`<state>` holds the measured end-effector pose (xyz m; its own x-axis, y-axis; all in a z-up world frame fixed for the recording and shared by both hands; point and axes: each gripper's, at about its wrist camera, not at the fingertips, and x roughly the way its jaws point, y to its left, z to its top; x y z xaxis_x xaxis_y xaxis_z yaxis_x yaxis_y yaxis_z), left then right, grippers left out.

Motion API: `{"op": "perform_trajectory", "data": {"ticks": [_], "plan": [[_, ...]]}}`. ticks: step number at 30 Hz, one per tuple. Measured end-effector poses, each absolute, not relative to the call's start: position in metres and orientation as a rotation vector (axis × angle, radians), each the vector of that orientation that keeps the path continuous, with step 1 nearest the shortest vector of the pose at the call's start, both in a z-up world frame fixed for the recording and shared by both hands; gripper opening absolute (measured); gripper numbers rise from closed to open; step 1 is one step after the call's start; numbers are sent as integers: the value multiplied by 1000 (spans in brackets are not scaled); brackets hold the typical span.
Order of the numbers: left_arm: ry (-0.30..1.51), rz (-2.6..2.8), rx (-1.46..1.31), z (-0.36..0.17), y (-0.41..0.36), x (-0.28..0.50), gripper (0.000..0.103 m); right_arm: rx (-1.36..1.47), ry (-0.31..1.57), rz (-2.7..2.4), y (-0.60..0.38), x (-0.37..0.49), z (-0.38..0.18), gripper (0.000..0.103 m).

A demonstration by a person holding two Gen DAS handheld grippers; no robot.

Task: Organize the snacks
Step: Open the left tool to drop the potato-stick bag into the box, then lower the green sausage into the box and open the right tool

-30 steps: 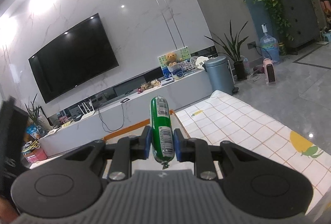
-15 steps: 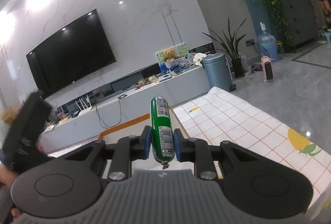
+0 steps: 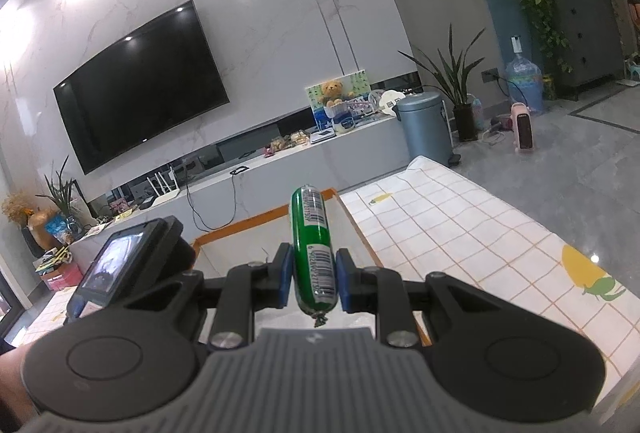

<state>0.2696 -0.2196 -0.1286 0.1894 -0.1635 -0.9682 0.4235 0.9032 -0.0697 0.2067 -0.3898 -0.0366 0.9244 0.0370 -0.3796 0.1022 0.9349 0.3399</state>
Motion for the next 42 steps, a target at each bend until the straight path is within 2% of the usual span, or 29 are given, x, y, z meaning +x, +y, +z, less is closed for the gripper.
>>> {"op": "perform_trajectory", "data": {"ticks": [8, 9, 10, 15, 17, 19, 20, 29, 36, 42], "plan": [[1296, -336, 176, -119, -211, 265, 4, 355, 404, -18, -389, 210, -40, 21], [1283, -341, 162, -115, -210, 263, 7, 352, 407, -14, -389, 211, -40, 21], [1259, -340, 147, -110, -208, 260, 17, 351, 411, -10, -390, 211, -41, 21], [1164, -344, 54, -83, -195, 243, 33, 345, 436, 17, -390, 215, -42, 21], [1144, -356, 13, -73, -188, 238, 35, 330, 453, 26, -388, 218, -44, 20], [1137, -346, -1, -64, -181, 232, 49, 316, 474, 33, -385, 221, -46, 21], [1132, -341, -11, -60, -176, 228, 50, 314, 484, 36, -385, 223, -47, 21], [1057, -396, -283, -38, -102, 199, 51, 424, 533, 119, -381, 234, -63, 21], [999, -271, -262, -41, -66, 191, 52, 484, 631, 221, -345, 254, -74, 21], [1036, -248, -267, -53, -54, 198, 52, 469, 714, 219, -314, 269, -84, 21]]}}
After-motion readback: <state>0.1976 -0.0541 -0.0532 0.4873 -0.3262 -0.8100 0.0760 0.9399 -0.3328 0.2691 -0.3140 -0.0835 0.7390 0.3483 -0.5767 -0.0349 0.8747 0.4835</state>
